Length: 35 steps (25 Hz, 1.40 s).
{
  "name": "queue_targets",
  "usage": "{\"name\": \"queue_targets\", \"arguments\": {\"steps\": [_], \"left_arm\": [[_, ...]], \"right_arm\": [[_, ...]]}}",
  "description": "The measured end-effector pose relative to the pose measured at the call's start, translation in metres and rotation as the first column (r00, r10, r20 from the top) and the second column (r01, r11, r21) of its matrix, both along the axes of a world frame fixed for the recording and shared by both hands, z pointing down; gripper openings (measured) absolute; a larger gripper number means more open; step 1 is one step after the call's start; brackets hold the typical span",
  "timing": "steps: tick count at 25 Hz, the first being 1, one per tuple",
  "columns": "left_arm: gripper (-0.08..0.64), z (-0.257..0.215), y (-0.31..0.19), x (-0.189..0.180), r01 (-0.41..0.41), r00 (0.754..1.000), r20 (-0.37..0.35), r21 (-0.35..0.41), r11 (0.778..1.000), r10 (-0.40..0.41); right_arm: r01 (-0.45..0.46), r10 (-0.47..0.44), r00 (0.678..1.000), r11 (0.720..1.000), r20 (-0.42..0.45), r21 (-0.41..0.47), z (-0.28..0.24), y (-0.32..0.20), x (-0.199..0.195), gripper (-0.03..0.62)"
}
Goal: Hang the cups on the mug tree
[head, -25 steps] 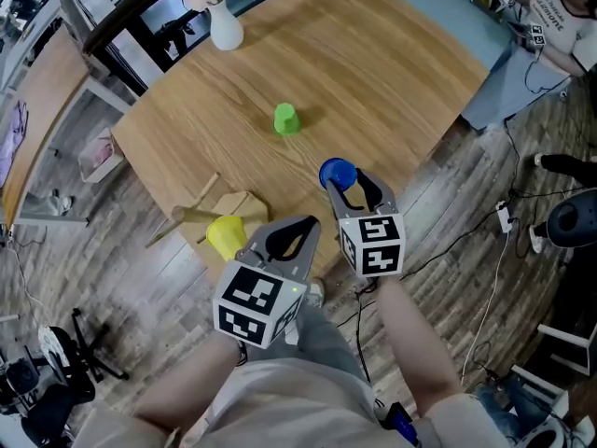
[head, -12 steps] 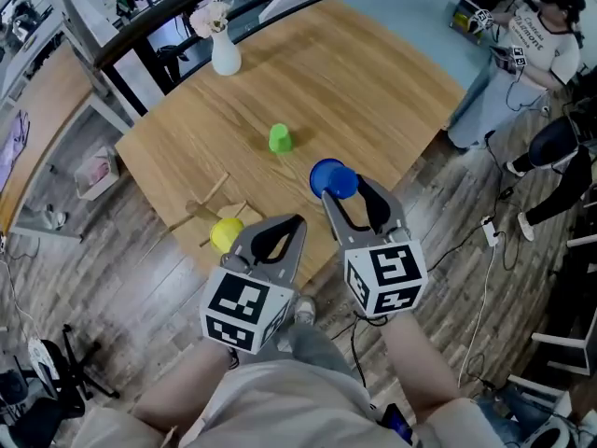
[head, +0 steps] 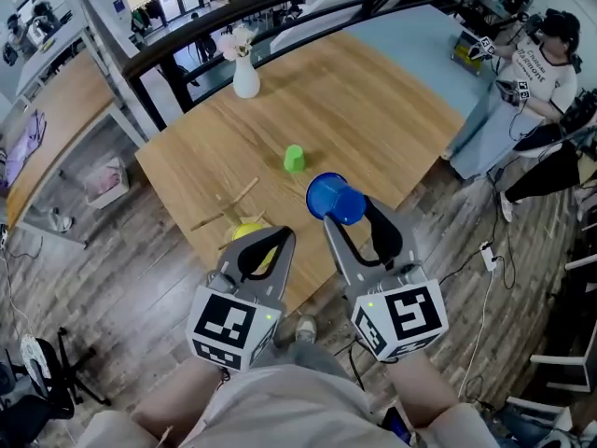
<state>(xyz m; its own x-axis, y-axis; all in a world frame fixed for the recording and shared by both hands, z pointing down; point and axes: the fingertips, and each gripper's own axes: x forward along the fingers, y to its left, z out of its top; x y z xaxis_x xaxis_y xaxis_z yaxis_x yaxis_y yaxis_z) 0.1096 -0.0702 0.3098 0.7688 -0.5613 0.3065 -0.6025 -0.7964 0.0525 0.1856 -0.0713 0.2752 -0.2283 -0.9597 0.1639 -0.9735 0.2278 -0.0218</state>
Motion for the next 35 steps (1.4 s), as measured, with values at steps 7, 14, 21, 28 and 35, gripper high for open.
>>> {"name": "queue_targets", "arguments": {"steps": [7, 14, 21, 28, 35], "left_arm": [[0.003, -0.024, 0.023, -0.034, 0.028, 1.0, 0.011, 0.076, 0.997, -0.029], [0.002, -0.03, 0.02, -0.055, 0.079, 0.997, 0.015, 0.087, 0.993, -0.081], [0.003, -0.031, 0.011, -0.075, 0.128, 0.991, 0.013, 0.099, 0.987, -0.13], [0.003, -0.039, -0.002, -0.106, 0.184, 0.982, 0.009, 0.109, 0.977, -0.186], [0.003, -0.04, -0.009, -0.154, 0.272, 0.962, 0.006, 0.107, 0.956, -0.274]], "right_arm": [[0.082, -0.082, 0.997, 0.996, 0.013, 0.043, -0.031, 0.038, -0.037, 0.224], [0.111, -0.112, 0.994, 0.993, 0.011, 0.044, -0.035, 0.04, -0.044, 0.224], [0.121, -0.121, 0.993, 0.992, 0.012, 0.021, -0.022, 0.032, -0.053, 0.224], [0.157, -0.158, 0.987, 0.987, 0.015, 0.032, -0.032, 0.019, -0.076, 0.224], [0.254, -0.255, 0.967, 0.966, 0.008, 0.047, -0.042, 0.01, -0.126, 0.224]]}}
